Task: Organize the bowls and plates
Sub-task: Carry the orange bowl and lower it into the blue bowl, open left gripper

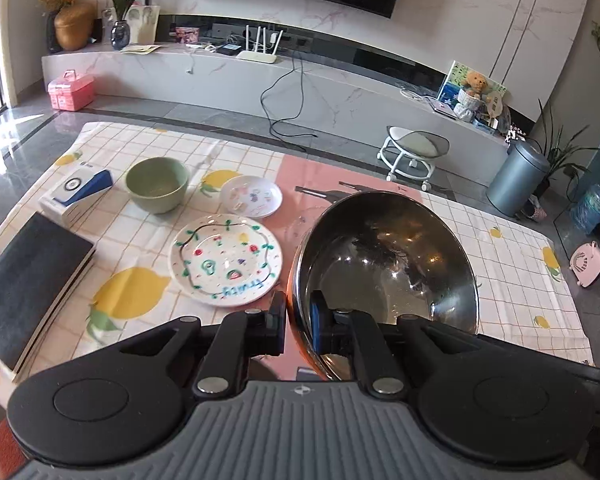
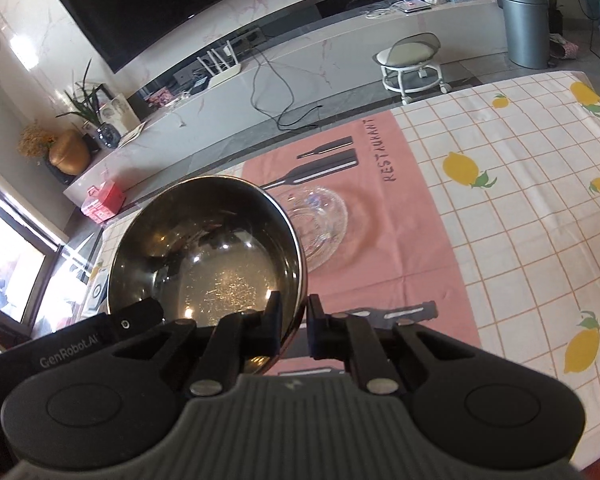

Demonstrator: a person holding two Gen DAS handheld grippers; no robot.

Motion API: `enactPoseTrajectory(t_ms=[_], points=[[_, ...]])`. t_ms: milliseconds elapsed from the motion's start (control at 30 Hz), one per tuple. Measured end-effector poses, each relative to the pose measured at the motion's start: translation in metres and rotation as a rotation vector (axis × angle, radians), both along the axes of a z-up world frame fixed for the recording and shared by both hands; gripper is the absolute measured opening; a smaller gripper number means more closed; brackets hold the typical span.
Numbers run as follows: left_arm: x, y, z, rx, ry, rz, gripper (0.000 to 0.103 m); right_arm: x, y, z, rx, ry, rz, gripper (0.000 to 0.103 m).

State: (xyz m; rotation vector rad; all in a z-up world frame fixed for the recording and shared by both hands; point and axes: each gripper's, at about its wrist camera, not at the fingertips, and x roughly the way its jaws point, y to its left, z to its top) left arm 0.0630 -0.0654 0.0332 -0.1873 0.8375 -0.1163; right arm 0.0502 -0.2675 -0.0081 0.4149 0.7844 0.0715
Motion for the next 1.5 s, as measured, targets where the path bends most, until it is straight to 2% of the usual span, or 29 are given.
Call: enactPoseTrajectory(t_ms=[200,367,500,733,900,1100,1500], points=[[-0.04,0.045,-0.002,-0.015,0.019,0.074,0.014,-0.03,0.037,-0.005,0.023,0.038,0.121,0.01],[-0.061,0.079,-0.017,-0.074,0.086,0.125,0.014,-0.044,0.065,-0.012,-0.002,0.068,0.198,0.009],[-0.068,0.094,-0.027,-0.118,0.125,0.142,0.015,-0.047,0.074,-0.021,0.0,0.103,0.225,0.008],[-0.081,0.106,-0.043,-0.15,0.161,0.151,0.017,-0.046,0.081,-0.038,0.007,0.163,0.246,0.007],[-0.079,0.111,-0.055,-0.182,0.185,0.157,0.017,-0.044,0.084,-0.045,-0.01,0.185,0.244,0.007],[-0.06,0.105,-0.061,-0.205,0.192,0.147,0.017,-0.032,0.077,-0.044,-0.01,0.193,0.199,0.007],[-0.044,0.104,-0.077,-0.184,0.243,0.16,0.016,-0.011,0.08,-0.056,-0.047,0.228,0.195,0.007]])
